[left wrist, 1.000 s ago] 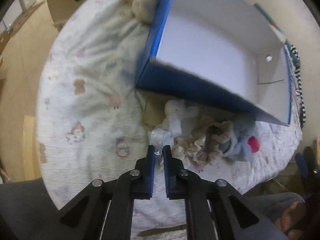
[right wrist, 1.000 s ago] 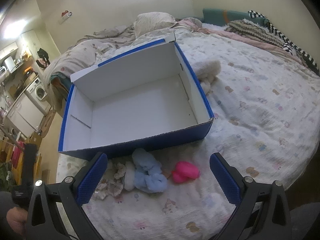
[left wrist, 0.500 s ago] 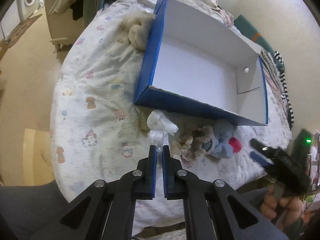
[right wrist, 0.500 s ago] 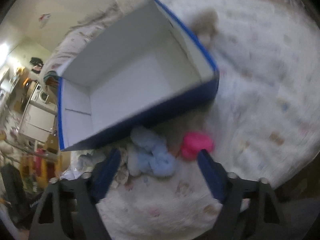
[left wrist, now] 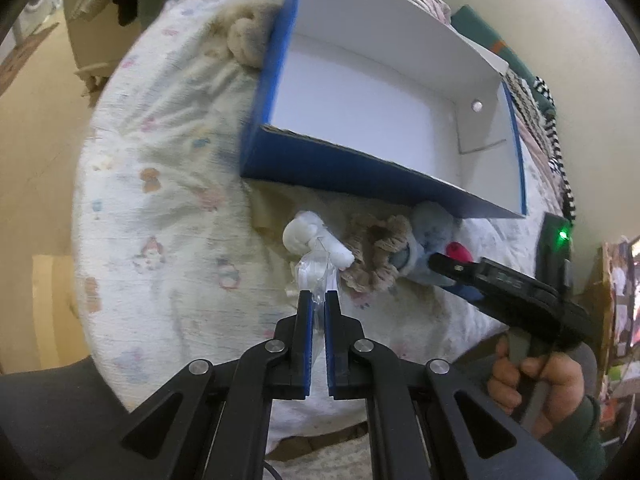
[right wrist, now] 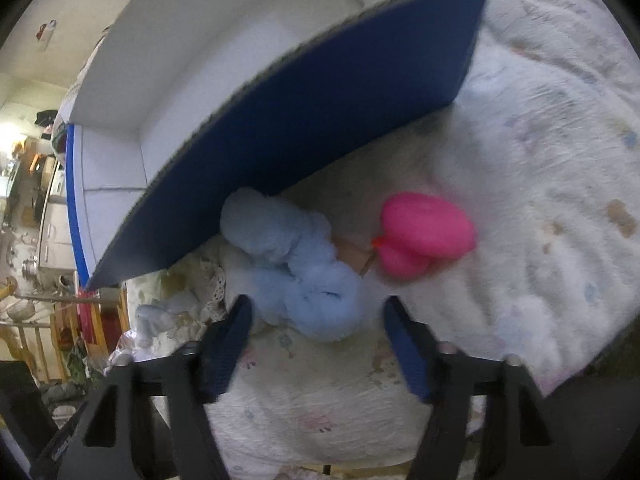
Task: Organize soft objects
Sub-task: 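Grasp the clear barcode bag with the left gripper while the right grasps the light-blue plush, then carry the bag and blue plush over the box with both grippers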
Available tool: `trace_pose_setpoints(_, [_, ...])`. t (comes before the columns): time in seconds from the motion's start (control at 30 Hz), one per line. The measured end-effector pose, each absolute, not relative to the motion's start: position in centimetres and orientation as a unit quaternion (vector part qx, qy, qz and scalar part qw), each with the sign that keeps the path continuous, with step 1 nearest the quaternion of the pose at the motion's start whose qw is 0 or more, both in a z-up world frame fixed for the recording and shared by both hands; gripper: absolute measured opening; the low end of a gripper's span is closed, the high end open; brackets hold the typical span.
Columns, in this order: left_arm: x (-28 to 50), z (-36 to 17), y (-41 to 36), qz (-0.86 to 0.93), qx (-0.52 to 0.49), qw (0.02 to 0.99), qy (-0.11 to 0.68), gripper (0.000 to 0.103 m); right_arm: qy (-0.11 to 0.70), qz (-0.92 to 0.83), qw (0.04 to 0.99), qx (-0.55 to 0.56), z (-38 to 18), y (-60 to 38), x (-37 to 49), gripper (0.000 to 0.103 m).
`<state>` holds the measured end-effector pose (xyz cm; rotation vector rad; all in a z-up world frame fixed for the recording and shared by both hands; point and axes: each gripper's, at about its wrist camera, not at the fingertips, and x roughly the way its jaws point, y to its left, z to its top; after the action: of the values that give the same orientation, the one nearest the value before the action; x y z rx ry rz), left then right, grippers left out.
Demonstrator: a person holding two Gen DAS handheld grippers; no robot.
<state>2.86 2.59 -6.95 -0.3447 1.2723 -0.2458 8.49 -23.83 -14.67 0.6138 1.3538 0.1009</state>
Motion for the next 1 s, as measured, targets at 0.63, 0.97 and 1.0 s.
trace_pose_setpoints(0.63, [2.3, -5.7, 0.7, -0.154, -0.124, 0.801, 0.564, 0.005, 0.427, 0.193, 0.850, 0.238, -3.1, -23.0, 4.4, 0.014])
trace_pose_setpoints(0.97, [1.9, -8.4, -0.1, -0.149, -0.100, 0.765, 0.618, 0.005, 0.508, 0.251, 0.806, 0.169, -7.2, -16.8, 6.6, 0.014])
trace_pose_setpoints(1.0, [1.9, -8.5, 0.0, -0.148, -0.102, 0.764, 0.620, 0.005, 0.518, 0.244, 0.806, 0.148, -7.8, -16.0, 6.9, 0.014])
